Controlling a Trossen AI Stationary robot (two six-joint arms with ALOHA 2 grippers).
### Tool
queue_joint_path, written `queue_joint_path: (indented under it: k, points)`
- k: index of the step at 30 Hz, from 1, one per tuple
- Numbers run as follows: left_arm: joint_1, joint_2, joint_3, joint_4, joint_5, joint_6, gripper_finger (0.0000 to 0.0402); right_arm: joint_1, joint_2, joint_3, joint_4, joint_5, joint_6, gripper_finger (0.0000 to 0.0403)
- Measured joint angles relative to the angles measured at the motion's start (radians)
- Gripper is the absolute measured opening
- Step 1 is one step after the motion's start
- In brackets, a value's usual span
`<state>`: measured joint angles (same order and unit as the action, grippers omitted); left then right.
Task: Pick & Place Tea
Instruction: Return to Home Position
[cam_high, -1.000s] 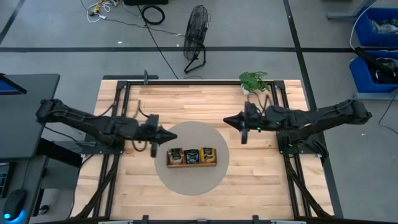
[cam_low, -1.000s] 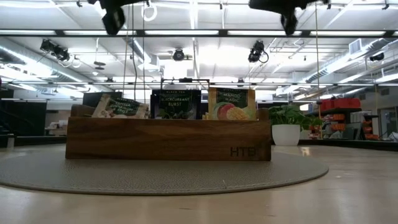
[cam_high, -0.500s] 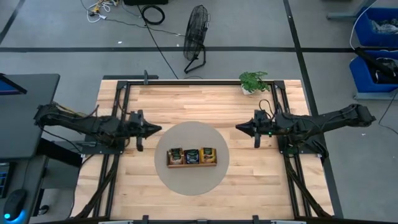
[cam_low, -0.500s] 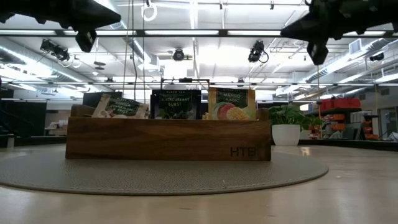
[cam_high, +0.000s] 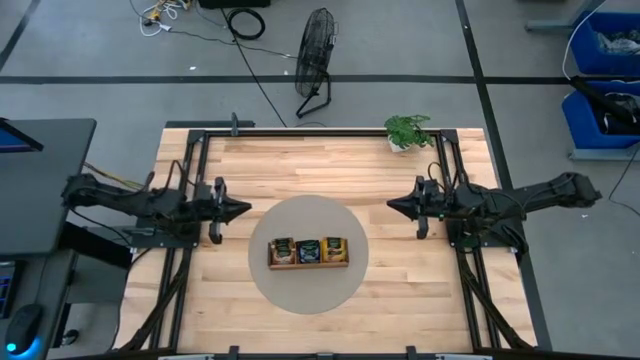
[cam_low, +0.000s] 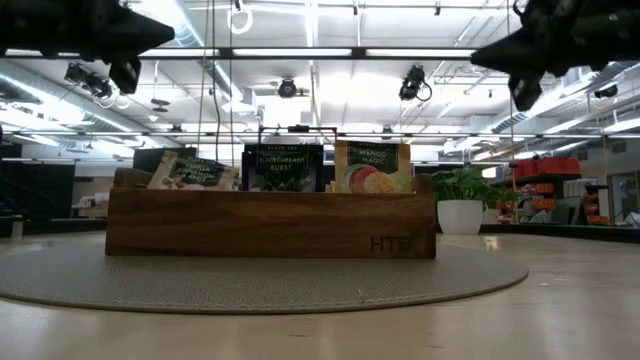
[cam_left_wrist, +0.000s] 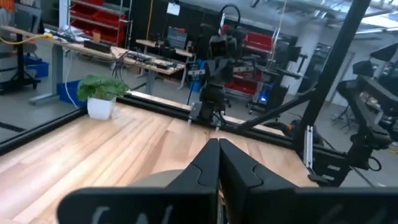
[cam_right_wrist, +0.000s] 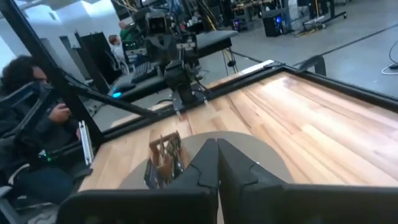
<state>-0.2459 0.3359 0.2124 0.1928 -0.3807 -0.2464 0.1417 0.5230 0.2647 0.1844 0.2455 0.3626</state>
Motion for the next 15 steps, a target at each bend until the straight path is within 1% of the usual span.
queue_joint_path:
  k: [9,15]
  points:
    - [0.0,-0.123,-0.084,0.034,0.013,-0.03,0.0012,-0.001,-0.159,-0.11,-0.001,0.0,-0.04,0.0]
    - [0.001,-0.192,-0.123,0.034,0.027,-0.004,0.0013,-0.001,-0.249,-0.163,-0.008,0.001,-0.063,0.0]
